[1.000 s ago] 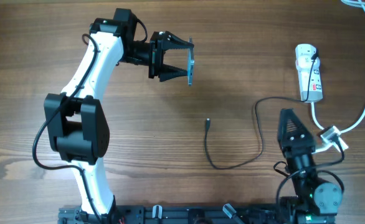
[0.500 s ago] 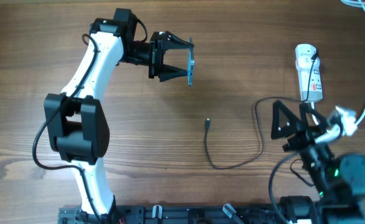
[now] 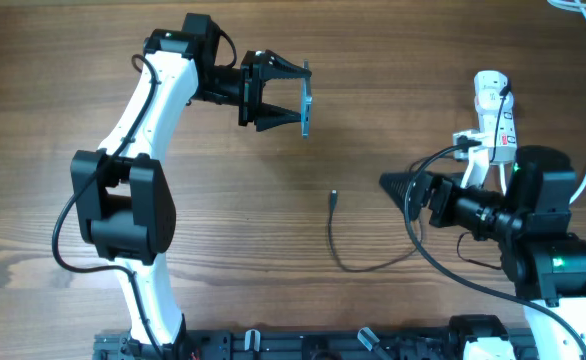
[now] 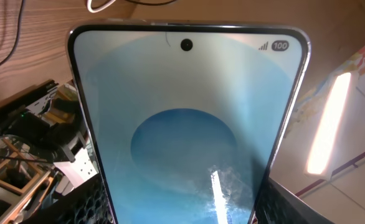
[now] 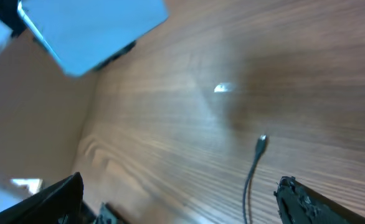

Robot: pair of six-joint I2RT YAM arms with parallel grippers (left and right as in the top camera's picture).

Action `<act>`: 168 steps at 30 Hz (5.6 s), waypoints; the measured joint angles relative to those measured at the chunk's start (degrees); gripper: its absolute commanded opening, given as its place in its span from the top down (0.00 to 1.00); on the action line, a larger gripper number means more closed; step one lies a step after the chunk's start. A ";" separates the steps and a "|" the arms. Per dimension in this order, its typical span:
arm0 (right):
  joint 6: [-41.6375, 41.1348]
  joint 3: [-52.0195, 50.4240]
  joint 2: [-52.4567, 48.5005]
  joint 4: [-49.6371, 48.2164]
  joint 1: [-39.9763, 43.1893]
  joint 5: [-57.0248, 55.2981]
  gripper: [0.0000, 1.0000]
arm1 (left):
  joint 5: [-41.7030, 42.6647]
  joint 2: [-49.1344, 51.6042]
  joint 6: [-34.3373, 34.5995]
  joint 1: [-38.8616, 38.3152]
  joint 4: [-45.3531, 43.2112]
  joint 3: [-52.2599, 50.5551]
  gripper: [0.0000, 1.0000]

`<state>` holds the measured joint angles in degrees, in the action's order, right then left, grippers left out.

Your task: Plug charger to phone and switch on socket

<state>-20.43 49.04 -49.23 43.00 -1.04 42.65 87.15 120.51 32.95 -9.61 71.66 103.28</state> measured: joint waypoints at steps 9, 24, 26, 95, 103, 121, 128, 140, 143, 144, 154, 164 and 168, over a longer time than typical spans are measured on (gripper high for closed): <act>2.82 9.73 -5.55 23.63 -0.07 -20.22 0.00 | 0.00 0.00 0.00 0.00 -0.02 0.00 0.34; 6.95 24.20 -15.93 29.20 -3.74 -9.27 0.04 | 0.00 0.00 0.00 0.00 -0.02 0.00 0.35; 7.04 24.20 -15.93 30.03 -6.12 -10.86 0.04 | 0.00 0.00 0.00 0.00 -0.02 0.00 0.34; -17.97 56.13 -47.71 18.05 -48.61 -71.36 0.47 | 0.00 0.00 1.99 -0.02 -0.02 0.00 0.36; -17.68 56.13 -49.53 17.73 -48.61 -72.52 0.47 | 0.00 0.00 2.95 -0.02 -0.02 0.00 0.37; -17.25 56.13 -50.47 17.49 -48.61 -74.18 0.62 | 0.00 0.00 2.95 -0.02 -0.02 0.00 0.36; -17.25 56.13 -50.47 17.49 -48.61 -74.18 0.69 | -0.02 0.00 2.95 -0.02 -0.02 0.00 0.36; -17.25 56.13 -50.47 17.29 -48.61 -74.18 0.79 | 0.00 0.00 2.93 -0.02 -0.02 0.00 0.36; -17.25 56.13 -50.47 17.29 -48.59 -74.18 0.82 | -0.02 0.00 2.93 0.00 -0.02 0.00 0.36; -17.25 56.13 -50.47 17.31 -48.59 -74.20 0.82 | -0.02 0.00 2.93 0.00 -0.02 0.00 0.36; -17.31 56.13 -50.47 17.29 -48.54 -74.25 0.91 | 0.00 0.00 2.93 0.15 -0.02 0.00 0.35; -18.82 56.13 -50.47 16.94 -48.54 -74.25 0.95 | 0.59 0.00 2.54 0.42 -0.02 0.00 0.10; -21.16 56.13 -50.47 17.03 -48.61 -74.03 0.95 | 1.29 0.00 2.43 0.35 -0.04 0.04 0.00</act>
<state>-41.58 105.16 -99.70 60.03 -49.65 -31.38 88.44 120.51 35.38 -9.26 71.61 103.33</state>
